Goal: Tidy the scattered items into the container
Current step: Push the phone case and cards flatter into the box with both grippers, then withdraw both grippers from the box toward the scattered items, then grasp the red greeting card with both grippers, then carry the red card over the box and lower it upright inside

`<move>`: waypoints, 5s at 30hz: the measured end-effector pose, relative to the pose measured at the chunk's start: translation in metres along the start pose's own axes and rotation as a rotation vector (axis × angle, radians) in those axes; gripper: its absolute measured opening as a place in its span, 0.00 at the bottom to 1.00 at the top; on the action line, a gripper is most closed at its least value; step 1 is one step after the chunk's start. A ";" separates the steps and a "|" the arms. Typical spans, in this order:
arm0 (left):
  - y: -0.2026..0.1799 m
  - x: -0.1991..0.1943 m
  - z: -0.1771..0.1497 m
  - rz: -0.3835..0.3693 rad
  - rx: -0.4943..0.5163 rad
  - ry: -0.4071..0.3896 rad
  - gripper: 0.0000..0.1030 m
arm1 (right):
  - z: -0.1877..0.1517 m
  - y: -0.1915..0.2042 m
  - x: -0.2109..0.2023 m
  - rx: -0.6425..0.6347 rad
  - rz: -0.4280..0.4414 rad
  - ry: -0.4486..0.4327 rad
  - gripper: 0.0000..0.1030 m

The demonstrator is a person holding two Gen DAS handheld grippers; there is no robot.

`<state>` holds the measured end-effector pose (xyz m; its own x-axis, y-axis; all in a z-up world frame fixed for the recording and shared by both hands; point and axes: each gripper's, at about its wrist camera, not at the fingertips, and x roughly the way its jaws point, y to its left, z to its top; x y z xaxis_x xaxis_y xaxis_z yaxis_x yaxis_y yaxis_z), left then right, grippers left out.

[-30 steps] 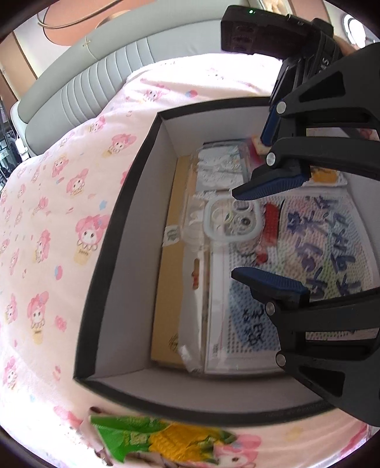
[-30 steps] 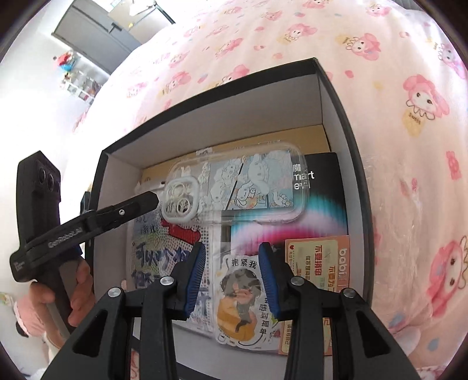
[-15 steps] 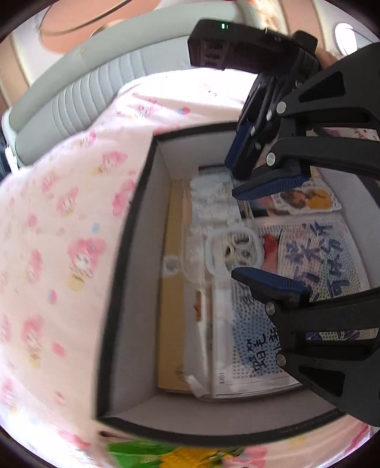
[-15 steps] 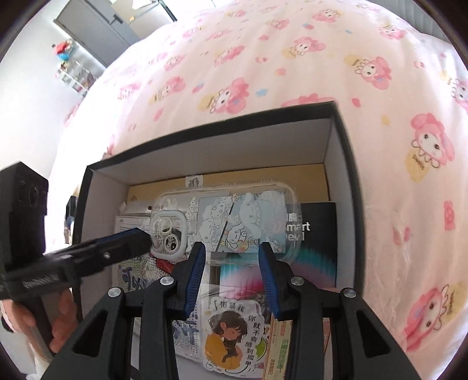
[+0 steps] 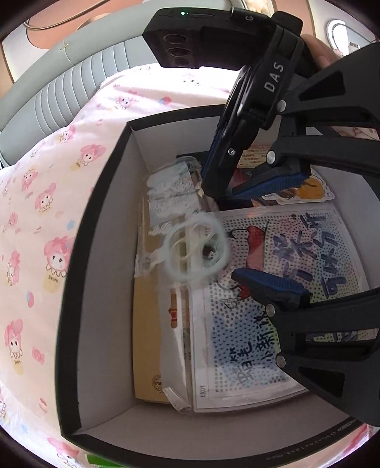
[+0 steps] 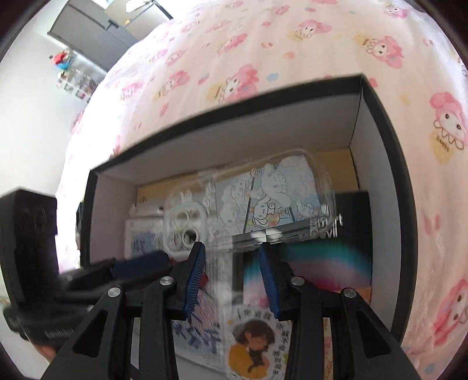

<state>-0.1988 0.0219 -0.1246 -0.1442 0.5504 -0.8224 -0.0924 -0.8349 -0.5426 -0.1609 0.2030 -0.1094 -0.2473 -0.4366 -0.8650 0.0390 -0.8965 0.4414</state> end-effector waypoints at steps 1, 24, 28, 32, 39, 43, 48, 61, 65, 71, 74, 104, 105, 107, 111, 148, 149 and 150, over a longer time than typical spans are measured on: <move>-0.001 0.001 0.002 -0.005 -0.002 -0.003 0.48 | 0.000 -0.001 -0.003 0.006 0.018 -0.020 0.33; -0.010 0.023 0.050 -0.119 -0.080 -0.055 0.48 | 0.007 -0.010 -0.012 0.012 -0.050 -0.109 0.33; 0.002 0.016 0.047 -0.258 -0.152 -0.084 0.48 | 0.001 -0.006 -0.017 0.039 -0.046 -0.136 0.33; 0.006 0.010 0.043 -0.060 -0.143 -0.137 0.48 | -0.009 0.003 -0.027 -0.001 -0.113 -0.202 0.33; -0.007 0.026 0.043 -0.127 -0.082 -0.098 0.48 | -0.006 -0.002 -0.010 0.001 -0.120 -0.128 0.33; -0.009 0.023 0.038 -0.144 -0.086 -0.113 0.48 | -0.007 -0.002 -0.009 0.002 -0.109 -0.132 0.33; -0.004 0.020 0.033 -0.093 -0.098 -0.121 0.48 | -0.010 -0.001 -0.016 0.002 -0.112 -0.165 0.33; -0.032 -0.002 0.020 -0.024 0.046 -0.196 0.50 | -0.016 0.001 -0.017 -0.016 -0.132 -0.156 0.33; -0.064 -0.033 -0.005 0.081 0.177 -0.291 0.50 | -0.034 0.026 -0.058 -0.135 -0.240 -0.320 0.35; -0.086 -0.077 -0.047 0.075 0.214 -0.393 0.52 | -0.065 0.044 -0.109 -0.126 -0.221 -0.411 0.41; -0.094 -0.091 -0.068 0.091 0.236 -0.409 0.52 | -0.082 0.056 -0.124 -0.147 -0.230 -0.432 0.41; 0.264 -0.149 -0.086 0.061 -0.407 -0.250 0.48 | -0.043 0.315 0.129 -0.497 0.018 0.093 0.39; 0.267 -0.145 -0.086 0.122 -0.424 -0.241 0.48 | -0.040 0.318 0.143 -0.501 -0.017 0.114 0.39; 0.280 -0.139 -0.089 0.151 -0.481 -0.241 0.48 | -0.034 0.318 0.164 -0.502 -0.052 0.145 0.39; 0.298 -0.131 -0.093 0.086 -0.541 -0.256 0.48 | -0.025 0.317 0.192 -0.496 -0.080 0.189 0.39; -0.017 -0.058 -0.073 -0.206 -0.031 -0.235 0.35 | -0.131 0.062 -0.072 -0.173 0.072 -0.137 0.16; -0.024 -0.049 -0.071 -0.204 -0.015 -0.219 0.35 | -0.132 0.051 -0.069 -0.149 0.065 -0.133 0.16; -0.032 -0.041 -0.070 -0.201 0.002 -0.202 0.35 | -0.132 0.039 -0.065 -0.121 0.063 -0.129 0.16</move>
<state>-0.1213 0.0262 -0.0854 -0.3161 0.6936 -0.6473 -0.1407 -0.7090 -0.6910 -0.0151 0.1864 -0.0674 -0.3624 -0.4858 -0.7954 0.1723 -0.8736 0.4551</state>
